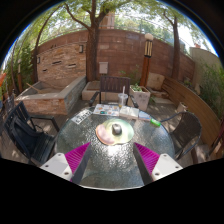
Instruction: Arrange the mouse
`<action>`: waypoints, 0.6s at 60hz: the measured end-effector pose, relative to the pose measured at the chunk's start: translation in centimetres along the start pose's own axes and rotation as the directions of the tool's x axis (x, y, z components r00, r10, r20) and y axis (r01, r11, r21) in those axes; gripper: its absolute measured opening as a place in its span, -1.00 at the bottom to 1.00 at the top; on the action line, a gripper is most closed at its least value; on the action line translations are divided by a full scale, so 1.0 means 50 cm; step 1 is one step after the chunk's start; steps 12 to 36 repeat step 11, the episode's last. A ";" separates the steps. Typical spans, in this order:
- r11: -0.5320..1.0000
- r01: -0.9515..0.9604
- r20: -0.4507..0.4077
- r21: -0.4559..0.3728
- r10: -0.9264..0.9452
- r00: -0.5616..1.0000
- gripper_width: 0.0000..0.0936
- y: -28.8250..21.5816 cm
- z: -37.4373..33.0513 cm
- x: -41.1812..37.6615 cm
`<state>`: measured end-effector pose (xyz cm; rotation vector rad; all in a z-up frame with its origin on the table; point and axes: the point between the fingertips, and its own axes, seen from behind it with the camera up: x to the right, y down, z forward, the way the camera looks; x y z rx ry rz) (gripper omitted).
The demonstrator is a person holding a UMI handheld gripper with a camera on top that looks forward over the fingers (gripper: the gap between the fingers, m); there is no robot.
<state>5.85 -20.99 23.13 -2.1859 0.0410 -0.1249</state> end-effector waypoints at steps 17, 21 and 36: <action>1.000 0.010 -0.020 0.026 -0.010 1.000 0.84 0.011 -0.052 0.001; 1.000 0.010 -0.020 0.026 -0.010 1.000 0.84 0.011 -0.052 0.001; 1.000 0.010 -0.020 0.026 -0.010 1.000 0.84 0.011 -0.052 0.001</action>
